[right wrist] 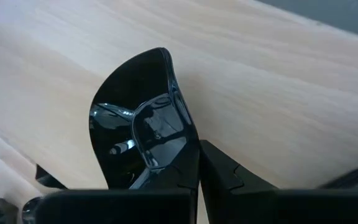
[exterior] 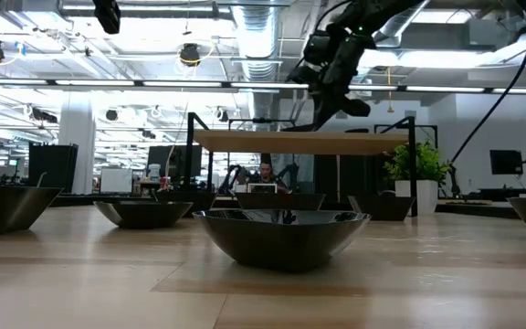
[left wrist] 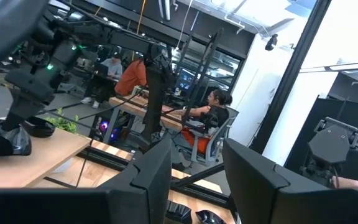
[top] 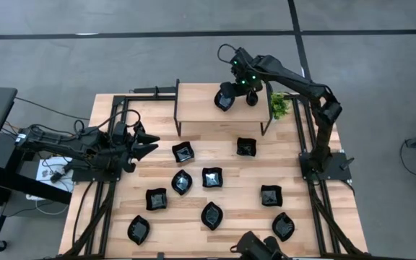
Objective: Pick & Place Mini shaped plates
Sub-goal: Put the leaf-shaped plate on top of the shelf
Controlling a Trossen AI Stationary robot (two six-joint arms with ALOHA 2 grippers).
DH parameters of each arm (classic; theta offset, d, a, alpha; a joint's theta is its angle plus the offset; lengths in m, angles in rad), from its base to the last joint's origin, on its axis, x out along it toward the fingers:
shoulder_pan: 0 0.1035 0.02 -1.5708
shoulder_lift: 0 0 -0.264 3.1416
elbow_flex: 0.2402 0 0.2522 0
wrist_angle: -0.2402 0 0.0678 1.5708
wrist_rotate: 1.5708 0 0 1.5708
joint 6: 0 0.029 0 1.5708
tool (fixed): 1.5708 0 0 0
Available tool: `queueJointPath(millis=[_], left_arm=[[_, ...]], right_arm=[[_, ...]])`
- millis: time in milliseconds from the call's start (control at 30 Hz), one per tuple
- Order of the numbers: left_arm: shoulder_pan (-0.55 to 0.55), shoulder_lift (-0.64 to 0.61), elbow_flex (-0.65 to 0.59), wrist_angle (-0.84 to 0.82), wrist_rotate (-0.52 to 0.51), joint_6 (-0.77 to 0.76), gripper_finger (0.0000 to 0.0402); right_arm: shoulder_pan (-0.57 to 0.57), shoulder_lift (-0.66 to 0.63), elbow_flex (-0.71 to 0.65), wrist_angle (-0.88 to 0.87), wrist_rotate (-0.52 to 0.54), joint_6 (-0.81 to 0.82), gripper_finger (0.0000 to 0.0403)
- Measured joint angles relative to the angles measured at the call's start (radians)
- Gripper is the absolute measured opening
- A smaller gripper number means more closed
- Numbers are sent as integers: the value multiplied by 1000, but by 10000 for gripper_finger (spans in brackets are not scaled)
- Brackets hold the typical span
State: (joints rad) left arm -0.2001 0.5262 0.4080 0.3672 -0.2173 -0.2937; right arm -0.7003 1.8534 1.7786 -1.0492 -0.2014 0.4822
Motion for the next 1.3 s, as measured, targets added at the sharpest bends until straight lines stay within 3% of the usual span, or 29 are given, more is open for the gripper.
queueJointPath(millis=[633, 1300], left_arm=[[0, 0, 0, 0, 0, -2, 145], [0, 0, 0, 0, 1, -2, 145]], right_arm=[[-14, 0, 0, 26, 12, -21, 1], [-14, 0, 0, 35, 16, -21, 53]])
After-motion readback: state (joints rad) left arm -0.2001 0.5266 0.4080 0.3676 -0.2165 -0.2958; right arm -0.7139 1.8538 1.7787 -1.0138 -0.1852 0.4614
